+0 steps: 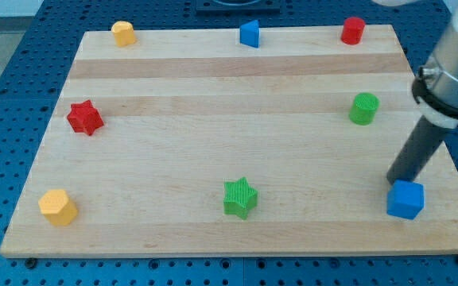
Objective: Move the hexagon to the center of the board
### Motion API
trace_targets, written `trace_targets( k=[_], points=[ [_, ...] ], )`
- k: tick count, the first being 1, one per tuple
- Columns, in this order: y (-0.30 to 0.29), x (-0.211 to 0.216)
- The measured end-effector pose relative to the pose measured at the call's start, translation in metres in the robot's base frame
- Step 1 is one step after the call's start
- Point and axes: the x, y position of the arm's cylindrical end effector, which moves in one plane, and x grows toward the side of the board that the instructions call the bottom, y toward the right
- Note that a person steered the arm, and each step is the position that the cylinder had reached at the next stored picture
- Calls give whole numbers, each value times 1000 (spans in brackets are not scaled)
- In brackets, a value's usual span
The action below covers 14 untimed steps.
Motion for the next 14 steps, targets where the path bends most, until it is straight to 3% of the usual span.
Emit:
trace_targets(
  k=[5, 7, 8, 10, 12, 14],
  points=[
    [-295, -30],
    [-492, -28],
    [-505, -16],
    [-467, 39],
    [-423, 22],
    [-426, 76]
  ],
)
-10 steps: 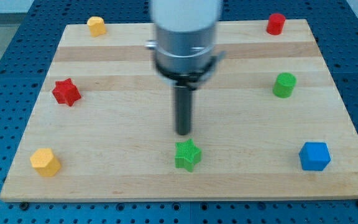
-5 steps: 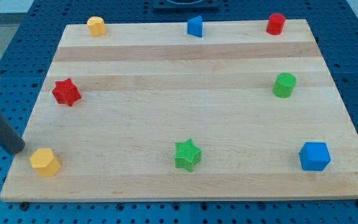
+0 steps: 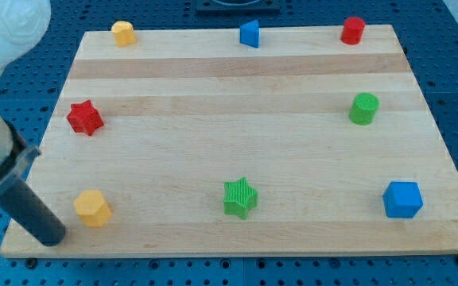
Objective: Move the hexagon to the center of the board
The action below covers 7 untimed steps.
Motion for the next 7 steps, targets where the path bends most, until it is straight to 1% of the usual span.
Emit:
trace_targets(
  k=[1, 2, 3, 4, 5, 6, 7],
  points=[
    [49, -29],
    [71, -87],
    [73, -116],
    [55, -82],
    [14, -75],
    [10, -110],
    [46, -168]
  ],
)
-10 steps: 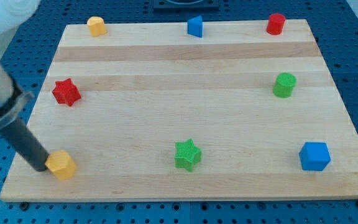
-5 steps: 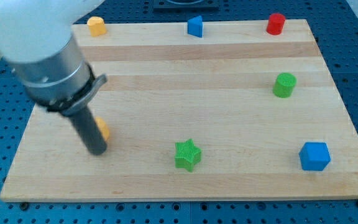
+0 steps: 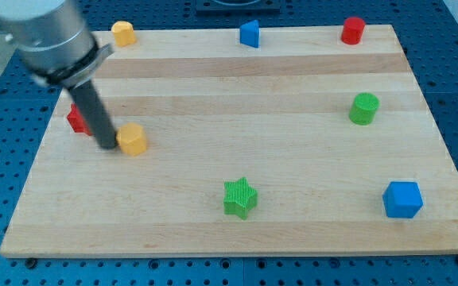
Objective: Move the hexagon to the center of the board
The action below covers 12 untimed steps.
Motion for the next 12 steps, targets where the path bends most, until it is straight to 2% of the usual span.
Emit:
trace_targets(
  k=[1, 2, 3, 4, 5, 6, 7, 8, 10, 11, 12],
  points=[
    [57, -37],
    [46, -22],
    [-11, -12],
    [-31, -10],
    [-32, 16],
    [2, 20],
    [73, -18],
    [120, -32],
    [47, -32],
    [14, -14],
    [8, 40]
  ],
)
